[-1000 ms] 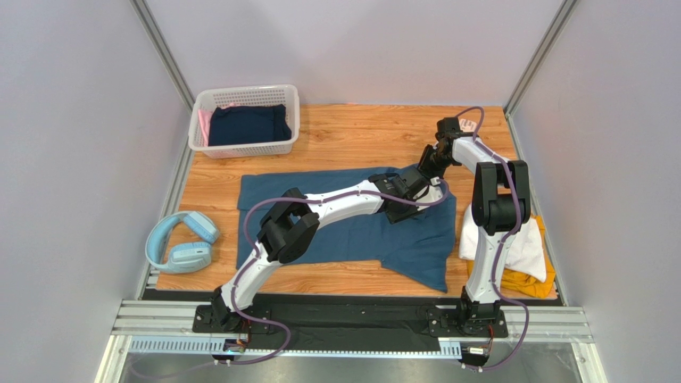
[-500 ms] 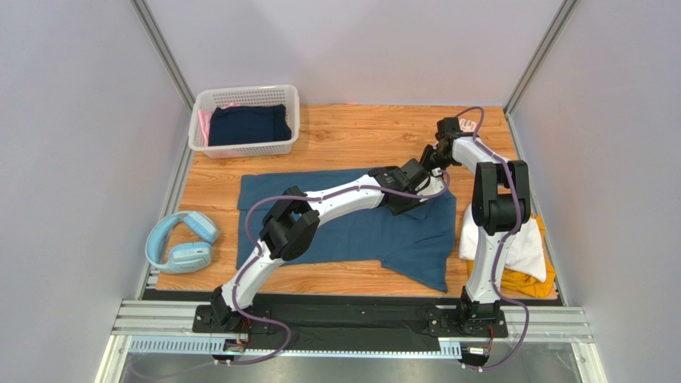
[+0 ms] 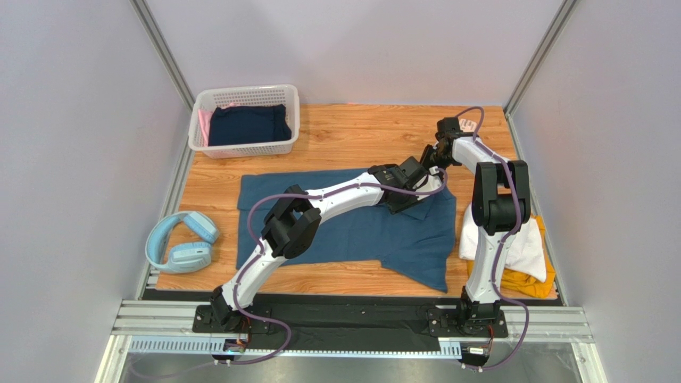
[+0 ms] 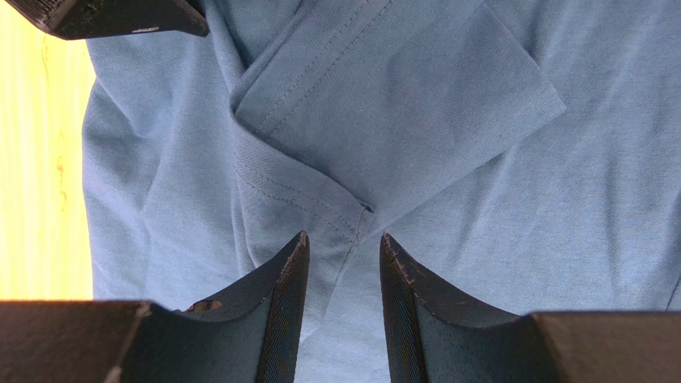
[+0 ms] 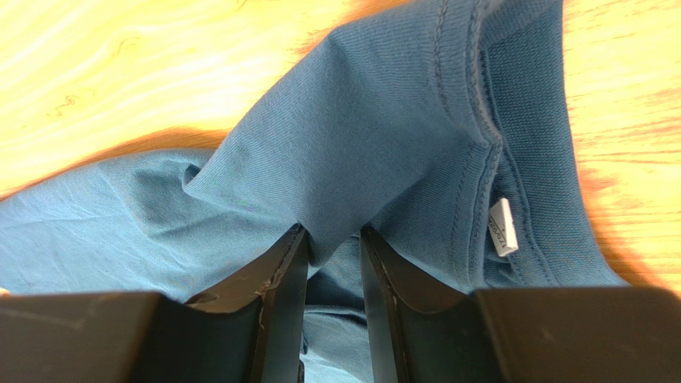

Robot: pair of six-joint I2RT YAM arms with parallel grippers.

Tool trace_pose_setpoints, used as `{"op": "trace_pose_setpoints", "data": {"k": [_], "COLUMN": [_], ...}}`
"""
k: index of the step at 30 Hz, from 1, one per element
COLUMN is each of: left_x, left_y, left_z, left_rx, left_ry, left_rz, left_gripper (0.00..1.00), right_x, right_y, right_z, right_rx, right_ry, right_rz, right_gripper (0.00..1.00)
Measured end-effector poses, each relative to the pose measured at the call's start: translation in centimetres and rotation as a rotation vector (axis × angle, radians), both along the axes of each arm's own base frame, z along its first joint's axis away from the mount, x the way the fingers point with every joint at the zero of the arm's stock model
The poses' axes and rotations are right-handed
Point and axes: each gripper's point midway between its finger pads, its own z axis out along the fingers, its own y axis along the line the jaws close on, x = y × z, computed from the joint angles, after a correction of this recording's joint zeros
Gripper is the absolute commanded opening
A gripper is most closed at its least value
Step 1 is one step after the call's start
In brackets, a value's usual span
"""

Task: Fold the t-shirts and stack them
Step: Fold the flattened tshirt in 1/3 of the way

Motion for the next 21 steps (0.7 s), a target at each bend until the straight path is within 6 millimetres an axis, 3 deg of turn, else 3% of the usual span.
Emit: {"op": "trace_pose_setpoints", "data": {"k": [17, 21], "left_x": [-0.4, -0.3], "left_y": [0.0, -0.1], "left_z": [-1.6, -1.6], "left_rx": [0.016, 0.017], "left_ry": [0.029, 0.028], "left_rz": [-0.01, -0.011], "left_gripper": [0.39, 0.3], "right_x": [0.0, 0.0], "right_y": [0.0, 0.0], "right_z": [0.0, 0.0], "right_rx": [0.0, 0.0], "right_ry": [0.0, 0.0], "right_rz": [0.0, 0.0], "right_gripper": [0.35, 0.35]}}
